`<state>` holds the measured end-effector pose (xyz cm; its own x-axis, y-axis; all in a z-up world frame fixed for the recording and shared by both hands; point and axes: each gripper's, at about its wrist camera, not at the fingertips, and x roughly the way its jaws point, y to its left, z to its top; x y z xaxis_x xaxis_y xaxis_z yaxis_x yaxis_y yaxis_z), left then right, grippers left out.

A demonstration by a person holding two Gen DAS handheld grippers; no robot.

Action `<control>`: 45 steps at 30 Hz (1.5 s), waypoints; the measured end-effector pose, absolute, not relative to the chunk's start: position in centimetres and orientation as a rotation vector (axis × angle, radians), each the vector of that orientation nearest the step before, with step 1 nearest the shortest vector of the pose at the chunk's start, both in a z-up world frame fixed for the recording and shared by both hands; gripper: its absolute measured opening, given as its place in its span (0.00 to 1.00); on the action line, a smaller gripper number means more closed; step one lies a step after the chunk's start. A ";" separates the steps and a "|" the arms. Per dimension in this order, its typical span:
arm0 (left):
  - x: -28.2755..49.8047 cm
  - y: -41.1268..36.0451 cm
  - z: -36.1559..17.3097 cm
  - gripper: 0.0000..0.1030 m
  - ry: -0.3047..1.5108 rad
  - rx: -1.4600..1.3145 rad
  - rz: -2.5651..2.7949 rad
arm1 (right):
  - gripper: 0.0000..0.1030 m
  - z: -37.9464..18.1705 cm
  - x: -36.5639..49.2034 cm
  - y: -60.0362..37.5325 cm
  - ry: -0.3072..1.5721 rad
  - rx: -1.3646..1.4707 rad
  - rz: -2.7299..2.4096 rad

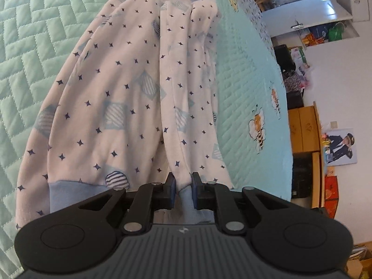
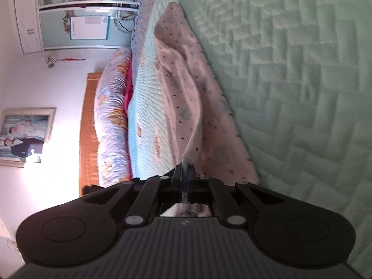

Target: Fold clothes

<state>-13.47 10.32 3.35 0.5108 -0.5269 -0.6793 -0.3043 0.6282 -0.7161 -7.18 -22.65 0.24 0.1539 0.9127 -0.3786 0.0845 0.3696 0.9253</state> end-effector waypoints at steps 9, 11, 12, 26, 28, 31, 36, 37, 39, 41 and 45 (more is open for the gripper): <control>-12.9 9.8 2.9 0.17 1.089 -0.835 -0.120 | 0.02 -0.7 -7.4 -22.5 1.291 0.897 0.743; -12.9 9.9 2.9 0.19 1.090 -0.845 -0.123 | 0.02 -0.9 -7.4 -22.3 1.297 0.866 0.738; -12.9 10.0 3.0 0.21 1.088 -0.840 -0.125 | 0.03 -1.1 -7.5 -22.3 1.300 0.850 0.735; -12.7 14.4 7.0 0.36 0.932 -0.830 -0.034 | 0.23 2.9 -8.1 -22.0 1.189 0.508 0.793; -11.6 15.2 7.2 0.36 0.912 -0.831 -0.015 | 0.23 3.4 -7.6 -22.8 1.171 0.536 0.802; -9.4 16.4 7.3 0.37 0.882 -0.832 0.007 | 0.23 4.5 -5.4 -23.5 1.127 0.573 0.794; -5.7 16.6 8.3 0.37 0.850 -0.760 0.002 | 0.23 6.7 1.6 -20.5 1.026 0.562 0.814; -4.9 16.3 8.7 0.39 0.837 -0.739 -0.007 | 0.23 7.1 3.2 -19.6 1.006 0.555 0.823; -3.6 15.8 9.0 0.40 0.817 -0.694 -0.010 | 0.24 7.4 6.6 -17.2 0.997 0.555 0.848; -2.5 15.7 8.9 0.40 0.813 -0.675 -0.013 | 0.24 7.5 9.6 -14.6 0.985 0.524 0.842; -1.3 16.8 7.4 0.41 0.827 -0.724 -0.020 | 0.24 6.9 14.3 -11.0 0.995 0.470 0.838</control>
